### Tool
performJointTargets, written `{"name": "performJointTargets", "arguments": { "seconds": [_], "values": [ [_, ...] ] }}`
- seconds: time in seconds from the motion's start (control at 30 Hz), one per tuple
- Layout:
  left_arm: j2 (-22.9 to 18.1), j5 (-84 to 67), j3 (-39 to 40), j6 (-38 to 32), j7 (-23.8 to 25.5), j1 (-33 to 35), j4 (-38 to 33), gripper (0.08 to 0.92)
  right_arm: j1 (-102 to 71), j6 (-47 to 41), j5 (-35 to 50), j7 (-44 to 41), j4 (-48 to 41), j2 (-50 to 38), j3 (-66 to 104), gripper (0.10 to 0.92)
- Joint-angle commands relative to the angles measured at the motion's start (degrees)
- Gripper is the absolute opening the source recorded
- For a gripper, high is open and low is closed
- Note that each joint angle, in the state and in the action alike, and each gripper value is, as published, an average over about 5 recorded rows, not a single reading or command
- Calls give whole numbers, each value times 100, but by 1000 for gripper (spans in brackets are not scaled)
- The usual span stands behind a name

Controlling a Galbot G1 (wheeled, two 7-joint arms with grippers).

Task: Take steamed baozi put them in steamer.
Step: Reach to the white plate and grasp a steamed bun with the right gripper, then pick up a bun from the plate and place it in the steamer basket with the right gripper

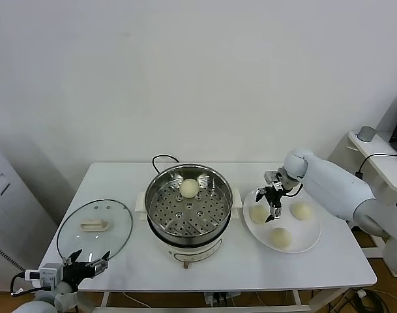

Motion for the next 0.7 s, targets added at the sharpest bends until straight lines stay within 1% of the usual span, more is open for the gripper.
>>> {"name": "performJointTargets", "arguments": {
  "seconds": [0.03,0.2,0.4,0.53,0.7],
  "values": [
    [3,-1,-7,-2,-6,7,-4,823,-169,12,-290,30,-164,107,245,658],
    [5,-8,-16,-8,-21,20,-3,823,-231,36,-350,27,-206,149,336,532],
    [5,-15,-33,-8,-34,42,-14,823,-238,57,-328,-56,-183,154,385,453],
    [-2,-17,-49,1,-48,50,-26,823,-64,37,-168,-165,-80,66,299,443],
    [-10,-17,-51,24,-65,51,-34,823,745,-170,544,-445,320,-267,-387,449]
  ]
}}
